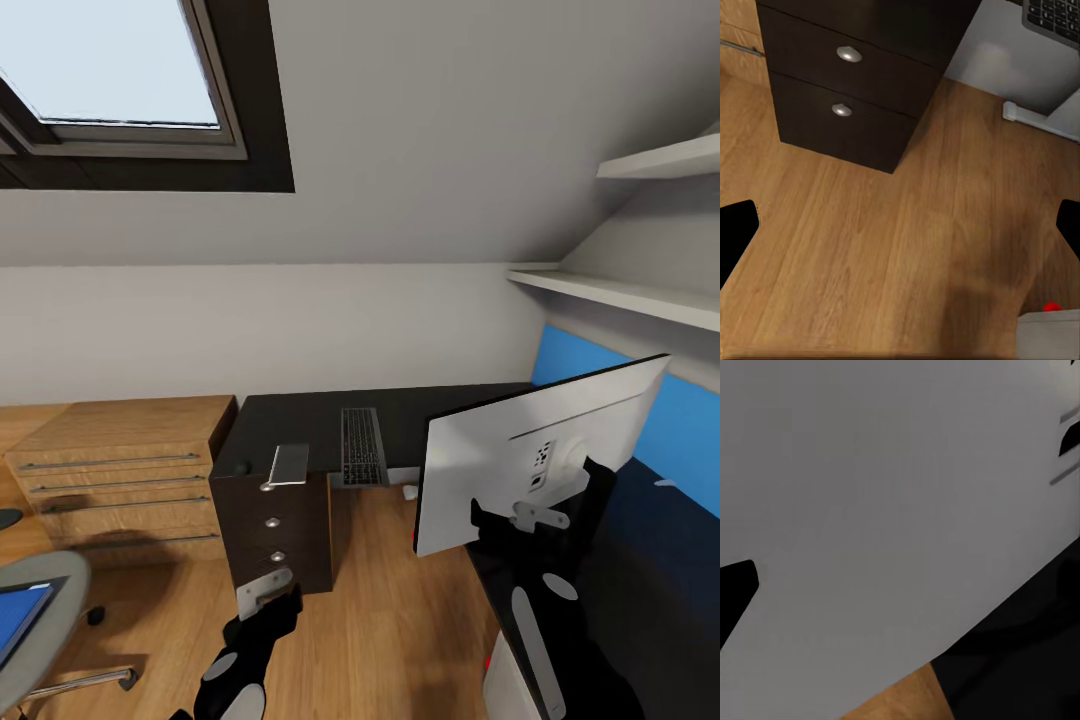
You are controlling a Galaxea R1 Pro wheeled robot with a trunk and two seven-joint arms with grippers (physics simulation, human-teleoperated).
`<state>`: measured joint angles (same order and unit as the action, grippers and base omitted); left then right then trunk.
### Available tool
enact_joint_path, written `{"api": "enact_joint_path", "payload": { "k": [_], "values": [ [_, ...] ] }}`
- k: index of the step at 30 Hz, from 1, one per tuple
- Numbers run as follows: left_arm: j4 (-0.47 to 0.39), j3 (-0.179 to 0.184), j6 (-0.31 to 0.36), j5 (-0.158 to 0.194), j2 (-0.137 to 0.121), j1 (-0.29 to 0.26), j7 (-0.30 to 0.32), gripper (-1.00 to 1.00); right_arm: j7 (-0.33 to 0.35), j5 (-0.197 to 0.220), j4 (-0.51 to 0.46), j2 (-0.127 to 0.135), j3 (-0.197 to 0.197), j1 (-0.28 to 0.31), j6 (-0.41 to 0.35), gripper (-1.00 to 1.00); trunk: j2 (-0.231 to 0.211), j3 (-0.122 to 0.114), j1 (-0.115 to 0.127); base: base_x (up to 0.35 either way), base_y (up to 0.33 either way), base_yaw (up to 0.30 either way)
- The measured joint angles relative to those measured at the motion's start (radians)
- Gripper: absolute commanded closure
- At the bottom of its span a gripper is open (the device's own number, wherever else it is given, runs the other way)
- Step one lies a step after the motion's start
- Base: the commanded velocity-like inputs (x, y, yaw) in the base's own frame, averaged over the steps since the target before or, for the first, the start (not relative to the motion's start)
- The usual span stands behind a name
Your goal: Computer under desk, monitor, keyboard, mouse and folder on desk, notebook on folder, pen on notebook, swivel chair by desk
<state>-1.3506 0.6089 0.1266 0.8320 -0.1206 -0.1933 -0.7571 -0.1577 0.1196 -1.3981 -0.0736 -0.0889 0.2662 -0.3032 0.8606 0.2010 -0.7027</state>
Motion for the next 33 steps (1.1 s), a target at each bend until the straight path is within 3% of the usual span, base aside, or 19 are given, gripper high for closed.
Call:
{"api": "enact_joint_path", "payload": {
  "k": [33],
  "values": [
    [0.033,-0.002,-0.002,-0.003,-0.001,0.000,0.000,-1.00,-0.006,-0.002,-0.008,0.002,-0.007,-0.003,0.003,-1.00,0.000,0.000,0.000,0.000,0.000,0.000]
  ]
}}
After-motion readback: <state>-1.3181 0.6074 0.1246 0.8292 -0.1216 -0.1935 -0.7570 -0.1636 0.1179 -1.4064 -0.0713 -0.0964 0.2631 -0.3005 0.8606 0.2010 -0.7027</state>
